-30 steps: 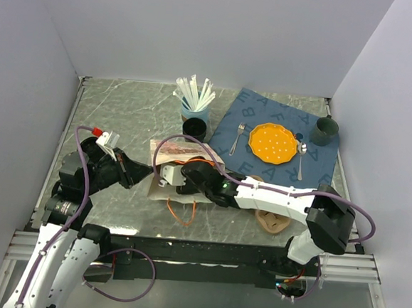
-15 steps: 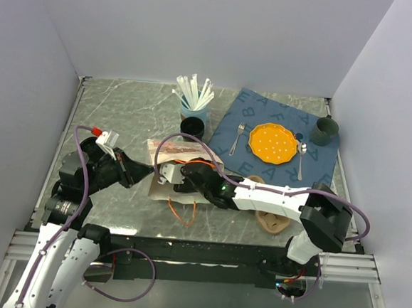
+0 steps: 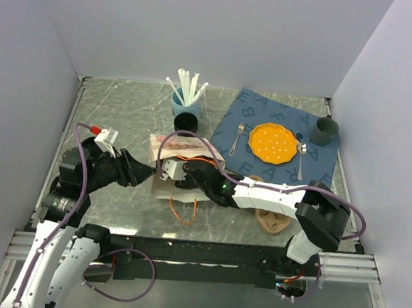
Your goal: Pack the takeout coffee
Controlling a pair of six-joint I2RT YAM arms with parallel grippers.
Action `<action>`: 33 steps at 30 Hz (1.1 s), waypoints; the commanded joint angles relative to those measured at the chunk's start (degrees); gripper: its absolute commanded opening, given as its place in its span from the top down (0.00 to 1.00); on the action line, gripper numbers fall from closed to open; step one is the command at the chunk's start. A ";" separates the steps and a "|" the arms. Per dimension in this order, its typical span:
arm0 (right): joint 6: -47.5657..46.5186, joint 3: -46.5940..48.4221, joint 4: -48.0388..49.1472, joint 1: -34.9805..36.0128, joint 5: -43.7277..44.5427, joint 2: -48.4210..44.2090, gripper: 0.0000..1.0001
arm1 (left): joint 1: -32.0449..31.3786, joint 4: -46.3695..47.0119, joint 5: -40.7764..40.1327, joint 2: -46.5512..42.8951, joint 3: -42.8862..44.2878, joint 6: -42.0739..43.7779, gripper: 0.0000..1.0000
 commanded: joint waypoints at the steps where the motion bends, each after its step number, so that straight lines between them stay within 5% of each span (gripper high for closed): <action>1: 0.55 0.34 1.93 -0.24 0.85 -1.00 0.53 | -0.06 -6.75 -3.79 0.35 5.84 4.57 0.39; 9: 0.19 0.78 2.10 -0.24 0.23 -0.82 0.53 | -0.06 -12.56 -11.88 2.63 6.73 2.05 0.41; 33: -0.16 3.86 2.11 -0.24 1.11 1.46 0.53 | -0.06 -16.60 -10.83 -0.18 4.70 -0.70 0.36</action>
